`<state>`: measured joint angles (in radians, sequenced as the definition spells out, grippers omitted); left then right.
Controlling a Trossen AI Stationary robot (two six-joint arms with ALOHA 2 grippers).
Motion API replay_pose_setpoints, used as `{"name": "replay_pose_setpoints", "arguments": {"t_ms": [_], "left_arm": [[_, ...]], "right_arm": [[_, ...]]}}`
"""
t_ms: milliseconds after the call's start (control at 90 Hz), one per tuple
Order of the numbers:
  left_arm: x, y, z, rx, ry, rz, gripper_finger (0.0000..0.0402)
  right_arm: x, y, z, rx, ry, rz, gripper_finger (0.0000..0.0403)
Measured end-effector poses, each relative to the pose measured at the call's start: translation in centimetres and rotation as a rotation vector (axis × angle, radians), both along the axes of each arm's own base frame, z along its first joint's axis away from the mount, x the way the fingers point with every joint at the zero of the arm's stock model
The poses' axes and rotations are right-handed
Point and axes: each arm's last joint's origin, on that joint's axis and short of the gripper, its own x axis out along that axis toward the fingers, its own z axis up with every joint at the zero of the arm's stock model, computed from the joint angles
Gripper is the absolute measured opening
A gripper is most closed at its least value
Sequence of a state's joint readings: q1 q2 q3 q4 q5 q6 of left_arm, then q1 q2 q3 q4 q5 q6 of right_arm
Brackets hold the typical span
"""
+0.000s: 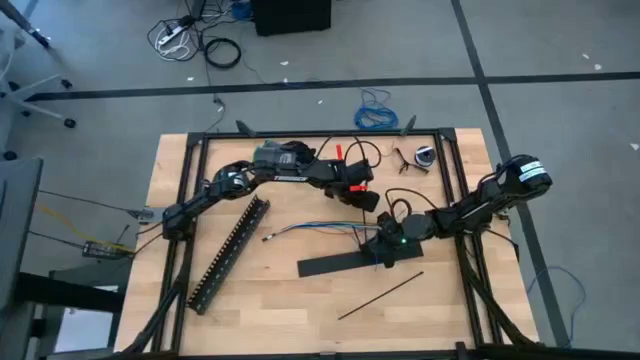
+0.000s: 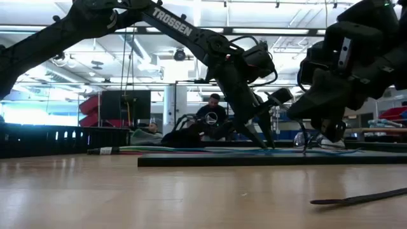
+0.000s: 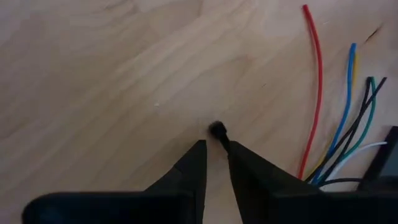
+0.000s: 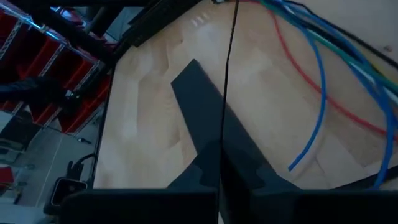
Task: Ziptie cables
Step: Wrap the black zip tie on the cable wires
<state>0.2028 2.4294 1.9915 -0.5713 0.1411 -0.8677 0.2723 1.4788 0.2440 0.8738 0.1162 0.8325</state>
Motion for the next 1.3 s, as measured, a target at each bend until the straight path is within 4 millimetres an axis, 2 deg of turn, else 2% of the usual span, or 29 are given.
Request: {"name": "replay_pose_setpoints", "arguments": {"t_ms": [533, 800, 1089, 1300], "left_arm": [[0.1, -0.5, 0.0, -0.037, -0.007, -0.032, 0.0060], [0.4, -0.4, 1.0, -0.032, -0.030, -0.031, 0.0060], [-0.1, -0.9, 1.1, -0.022, 0.053, -0.017, 0.0060], [0.2, -1.2, 1.2, -0.022, 0.030, 0.000, 0.0060]], "right_arm": [[-0.2, 0.6, -0.1, 0.005, 0.018, 0.087, 0.0000], [-0.3, 0.9, -0.2, 0.000, 0.019, 0.112, 0.0000], [-0.3, 0.9, -0.1, -0.001, 0.018, 0.112, 0.0000], [-0.3, 0.9, -0.1, 0.000, 0.013, 0.112, 0.0000]]}}
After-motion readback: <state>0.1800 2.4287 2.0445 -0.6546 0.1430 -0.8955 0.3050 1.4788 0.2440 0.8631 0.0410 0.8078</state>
